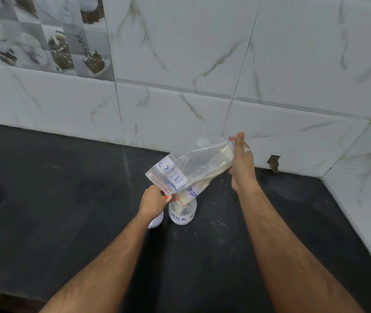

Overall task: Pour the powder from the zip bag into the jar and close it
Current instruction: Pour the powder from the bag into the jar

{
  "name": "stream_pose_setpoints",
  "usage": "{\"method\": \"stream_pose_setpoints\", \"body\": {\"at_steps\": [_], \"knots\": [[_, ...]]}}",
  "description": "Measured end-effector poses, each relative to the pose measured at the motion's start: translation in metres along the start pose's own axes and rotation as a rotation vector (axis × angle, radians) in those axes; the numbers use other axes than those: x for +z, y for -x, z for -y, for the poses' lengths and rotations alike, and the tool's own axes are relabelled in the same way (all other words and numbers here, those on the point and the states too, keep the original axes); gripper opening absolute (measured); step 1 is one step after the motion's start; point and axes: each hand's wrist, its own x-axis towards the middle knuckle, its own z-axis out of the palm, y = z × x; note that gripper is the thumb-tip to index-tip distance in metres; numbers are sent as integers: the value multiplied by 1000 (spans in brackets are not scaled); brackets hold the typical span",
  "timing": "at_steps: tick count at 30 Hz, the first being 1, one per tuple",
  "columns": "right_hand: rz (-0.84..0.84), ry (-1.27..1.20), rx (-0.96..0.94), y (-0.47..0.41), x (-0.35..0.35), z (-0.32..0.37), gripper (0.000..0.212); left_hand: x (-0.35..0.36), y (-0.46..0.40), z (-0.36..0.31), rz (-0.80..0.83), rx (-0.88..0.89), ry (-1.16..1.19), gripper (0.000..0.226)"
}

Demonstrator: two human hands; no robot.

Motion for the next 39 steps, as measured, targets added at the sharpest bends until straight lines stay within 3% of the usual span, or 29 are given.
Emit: {"method": "stream_pose_setpoints", "body": {"at_steps": [3,7,13,14,19,24,30,35,39], "knots": [[35,-77,29,4,-2,-2,88,0,1,-1,-5,-4,-7,36],[112,-163,38,2,-7,-7,92,0,2,0,-17,-13,-11,37],[183,-121,-16,3,-11,-12,129,1,4,0,-21,3,15,35],[178,-116,-33,4,-10,-12,125,2,3,1,-23,4,19,34],[137,26,-52,2,-6,-16,56,1,3,0,-9,-1,56,33],[30,62,-72,1,1,-8,44,-1,3,3,14,-8,69,34],[41,162,-254,4,14,-3,55,-2,4,6,44,30,122,40],[155,142,-242,7,17,-3,58,-3,7,7,66,91,238,39],[193,-171,-66,4,6,-11,105,-2,12,7,90,94,325,34]]}}
